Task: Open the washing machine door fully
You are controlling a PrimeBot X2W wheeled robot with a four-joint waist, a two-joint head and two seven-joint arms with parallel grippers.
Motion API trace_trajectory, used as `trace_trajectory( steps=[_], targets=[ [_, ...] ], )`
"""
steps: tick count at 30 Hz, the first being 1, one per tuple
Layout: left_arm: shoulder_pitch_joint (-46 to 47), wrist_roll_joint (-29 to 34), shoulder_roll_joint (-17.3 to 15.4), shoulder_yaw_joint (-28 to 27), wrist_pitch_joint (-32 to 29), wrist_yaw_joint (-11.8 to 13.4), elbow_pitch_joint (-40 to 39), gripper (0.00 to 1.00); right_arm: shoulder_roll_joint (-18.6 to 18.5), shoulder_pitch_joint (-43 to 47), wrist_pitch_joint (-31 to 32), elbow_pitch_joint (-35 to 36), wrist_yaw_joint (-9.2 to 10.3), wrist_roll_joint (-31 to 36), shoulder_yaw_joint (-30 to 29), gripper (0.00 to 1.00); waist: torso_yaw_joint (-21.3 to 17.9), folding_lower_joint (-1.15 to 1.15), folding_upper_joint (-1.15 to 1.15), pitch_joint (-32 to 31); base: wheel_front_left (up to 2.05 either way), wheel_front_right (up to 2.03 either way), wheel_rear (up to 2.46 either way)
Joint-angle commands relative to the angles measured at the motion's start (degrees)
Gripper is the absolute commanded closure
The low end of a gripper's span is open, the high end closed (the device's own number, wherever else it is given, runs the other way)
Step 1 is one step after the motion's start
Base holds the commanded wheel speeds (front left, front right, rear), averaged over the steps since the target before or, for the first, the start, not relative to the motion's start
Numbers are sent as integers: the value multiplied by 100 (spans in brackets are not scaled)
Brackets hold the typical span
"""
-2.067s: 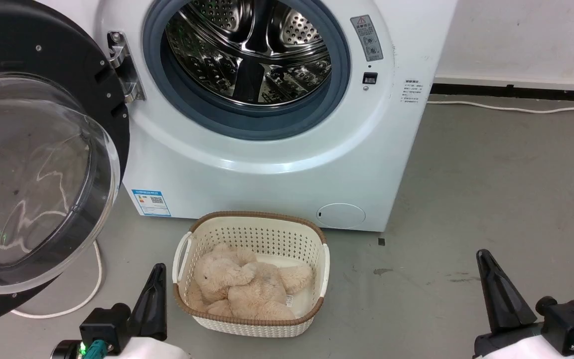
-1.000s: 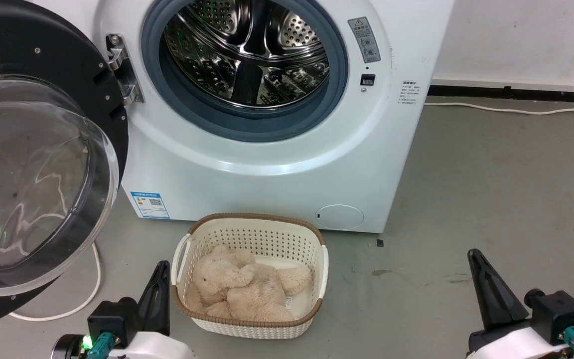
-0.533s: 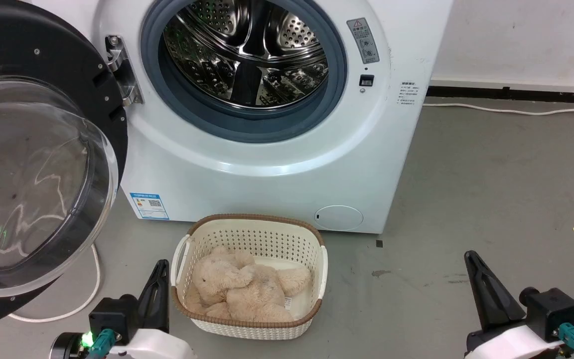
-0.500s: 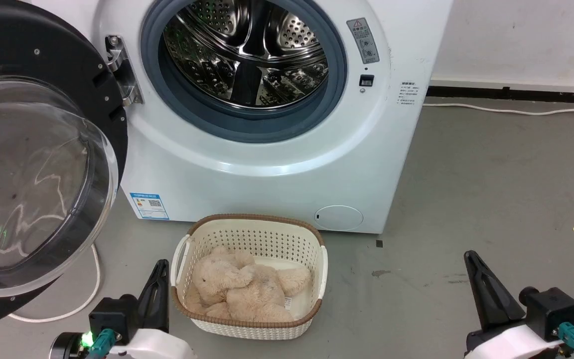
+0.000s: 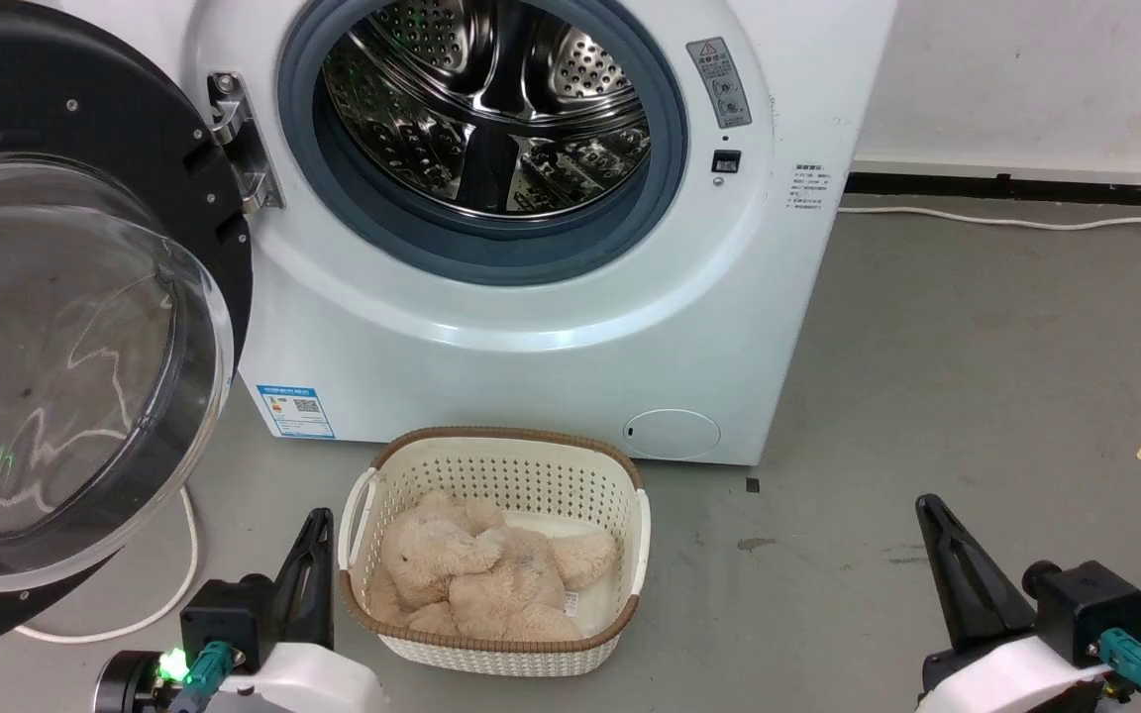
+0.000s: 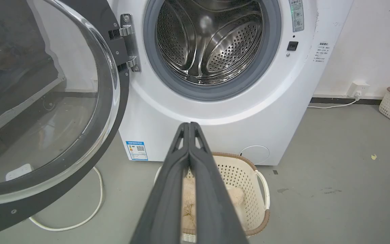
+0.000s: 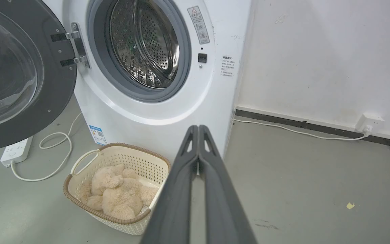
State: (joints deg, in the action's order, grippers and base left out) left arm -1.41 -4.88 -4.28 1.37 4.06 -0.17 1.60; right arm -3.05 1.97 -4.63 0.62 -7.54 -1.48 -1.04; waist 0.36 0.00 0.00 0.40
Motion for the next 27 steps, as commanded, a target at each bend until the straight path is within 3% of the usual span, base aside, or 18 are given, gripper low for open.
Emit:
trace_trajectory(
  steps=[1, 27],
  targets=[
    [63, 81, 32, -18, -36, 7, -34, 100, 13, -75, 39, -16, 4, 42, 18, 100, -2, 0, 0, -2, 0, 0, 0],
    [117, 364, 107, -100, -292, 14, -121, 100, 16, -160, 333, -48, 5, 115, 78, 100, -26, 0, 0, -29, 0, 0, 0]
  ],
)
